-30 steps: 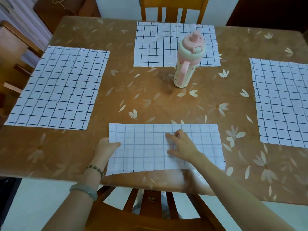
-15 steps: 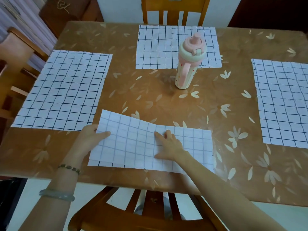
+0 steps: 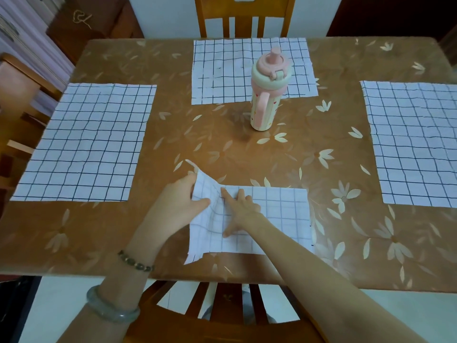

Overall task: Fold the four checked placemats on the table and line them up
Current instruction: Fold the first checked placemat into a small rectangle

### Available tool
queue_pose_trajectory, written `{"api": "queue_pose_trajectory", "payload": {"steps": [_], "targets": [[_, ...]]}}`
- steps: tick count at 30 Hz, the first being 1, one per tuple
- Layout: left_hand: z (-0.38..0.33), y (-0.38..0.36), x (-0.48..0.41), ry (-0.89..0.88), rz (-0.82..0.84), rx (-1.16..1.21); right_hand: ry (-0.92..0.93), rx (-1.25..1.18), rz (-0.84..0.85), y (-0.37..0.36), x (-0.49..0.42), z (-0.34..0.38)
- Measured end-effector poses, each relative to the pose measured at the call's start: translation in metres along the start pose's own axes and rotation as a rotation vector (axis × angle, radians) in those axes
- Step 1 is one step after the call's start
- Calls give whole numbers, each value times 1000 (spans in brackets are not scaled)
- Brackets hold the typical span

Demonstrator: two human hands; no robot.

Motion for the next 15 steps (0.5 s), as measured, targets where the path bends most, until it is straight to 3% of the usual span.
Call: {"api": "queue_pose_trajectory", "payload": {"steps": [8,11,13,15], "targets": [[-7,-14,-2,36,21,-59,-69,74,30,0,-3,7],[-19,-24,-1,-5,43,-20,-16,-19,28,-1,-6,4],[-28,-34,-2,-37,37,24,31,-354,9,1,-2,-9],[-35,-49,-6,-48,25,79,25,-946,-127,9,16,-38]]}}
Point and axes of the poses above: each hand's wrist, its own x-axis away from the middle knuckle, its own y-axis out of the back of the hand, z = x × y, the point moved 6 cm from there along -x, towards the middle knuckle, and after that the axes turned 2 degrees about -y, right-handed, at the moved point
